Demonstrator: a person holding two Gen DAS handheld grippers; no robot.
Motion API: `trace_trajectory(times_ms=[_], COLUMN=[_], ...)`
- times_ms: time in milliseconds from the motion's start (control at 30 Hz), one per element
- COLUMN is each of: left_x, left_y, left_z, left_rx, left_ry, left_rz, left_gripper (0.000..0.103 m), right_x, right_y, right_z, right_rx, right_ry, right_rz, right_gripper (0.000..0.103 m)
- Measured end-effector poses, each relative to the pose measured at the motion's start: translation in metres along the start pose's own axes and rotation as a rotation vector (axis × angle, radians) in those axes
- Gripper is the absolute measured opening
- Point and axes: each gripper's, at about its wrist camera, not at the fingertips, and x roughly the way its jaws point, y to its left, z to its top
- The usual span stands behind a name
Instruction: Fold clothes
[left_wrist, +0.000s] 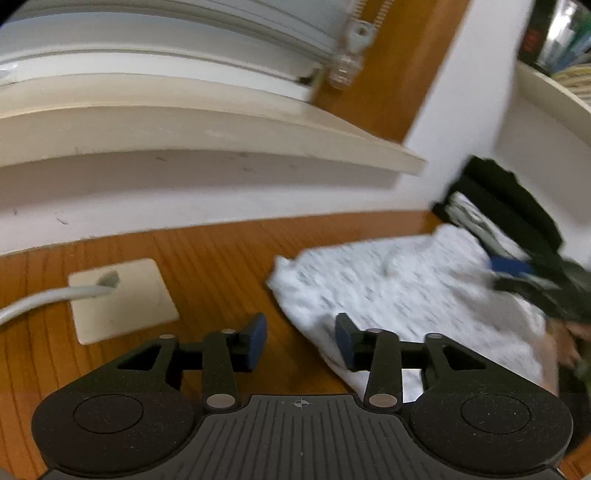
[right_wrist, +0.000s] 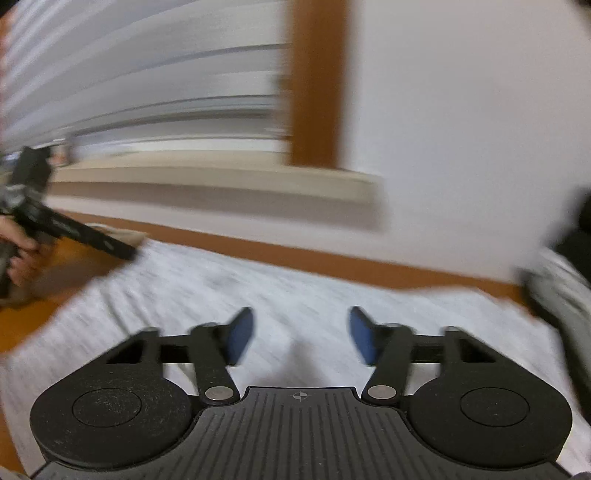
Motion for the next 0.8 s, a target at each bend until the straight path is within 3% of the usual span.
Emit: trace_trajectory(times_ms=[200,433,533,567,600,800], left_x=[0.002,0.003,0.003,0.003,0.002,-0.003], left_y=[-0.015,-0.025,-0.03,-0.031,-0.032,-0.036], left_z=[-0.009,-0.015,-0.017,-0.018,-0.019,-0.026], left_rx=[0.061,0.118,0.145,0.154,0.163,0.204], left_ry=[0.042,0.05,0.05,0.052,0.054,0.064], left_rz=[-0.037,-0.027,-0.02,-0.019,-0.02,-0.038], left_gripper=[0.049,0.05,0.05,0.05,0.05,0.05], right_x=[0.089,0.135,0.147,0.148,0.149,0.129], right_y=[0.055,0.083,0.091,0.091,0.092,0.086], right_z=[0.043,0.058,0.059,0.06,0.061,0.077], right_rx=[-0.057,-0.087,-0.093,-0.084,-0.075,-0.043], right_ry=[0.111,0.168,0.208,0.211,0.214,0.047], right_rz=[0.189,0.328,0.338,0.34,0.342,0.221], right_gripper=[0.036,0.036,0.035,0.025,0.003,0.003])
